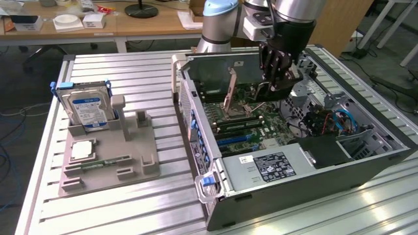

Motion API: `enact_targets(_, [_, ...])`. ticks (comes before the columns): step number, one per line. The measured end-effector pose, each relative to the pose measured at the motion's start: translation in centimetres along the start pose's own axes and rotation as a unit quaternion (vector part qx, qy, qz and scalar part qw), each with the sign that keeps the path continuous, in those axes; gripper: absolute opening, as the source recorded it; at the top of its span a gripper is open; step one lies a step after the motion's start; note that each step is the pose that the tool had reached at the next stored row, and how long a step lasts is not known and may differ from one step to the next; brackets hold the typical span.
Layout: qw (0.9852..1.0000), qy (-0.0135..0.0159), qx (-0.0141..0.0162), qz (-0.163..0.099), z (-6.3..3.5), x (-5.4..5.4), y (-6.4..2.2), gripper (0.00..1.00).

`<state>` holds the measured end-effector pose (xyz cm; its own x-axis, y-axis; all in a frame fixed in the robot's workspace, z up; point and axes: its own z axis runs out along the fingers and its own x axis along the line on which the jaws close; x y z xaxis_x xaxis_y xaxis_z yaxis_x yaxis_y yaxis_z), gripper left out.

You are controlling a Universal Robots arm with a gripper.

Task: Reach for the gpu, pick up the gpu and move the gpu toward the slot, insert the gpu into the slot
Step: 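Insert the gpu into the slot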

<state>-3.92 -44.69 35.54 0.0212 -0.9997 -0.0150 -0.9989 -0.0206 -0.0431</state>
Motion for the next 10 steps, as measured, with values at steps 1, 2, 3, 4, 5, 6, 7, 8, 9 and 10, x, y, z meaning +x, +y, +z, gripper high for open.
enact_targets(1, [1.0,0.0,0.0,0.0,0.01,0.0,0.0,0.27])
enact_targets(2, [1.0,-0.0002,0.0001,0.0,0.03,0.02,0.01,0.27])
enact_targets(3, [1.0,-0.0002,0.0001,0.0,0.03,0.05,0.02,0.27])
enact_targets(4, [1.0,-0.0001,0.0,0.0,0.03,0.09,0.03,0.27])
enact_targets(5, [1.0,0.0,0.0,0.0,0.03,0.14,0.02,0.27])
enact_targets(6, [1.0,-0.0001,0.0,0.0,0.03,0.2,0.02,0.27])
enact_targets(7, [1.0,0.0,0.0,0.0,0.03,0.27,0.02,0.27])
enact_targets(8, [1.0,0.0,0.0,0.0,0.04,0.34,0.03,0.27])
enact_targets(9, [1.0,0.0,0.0,0.0,0.05,0.37,0.04,0.27])
enact_targets(10, [1.0,0.0,0.0,0.0,0.08,0.37,0.07,0.27])
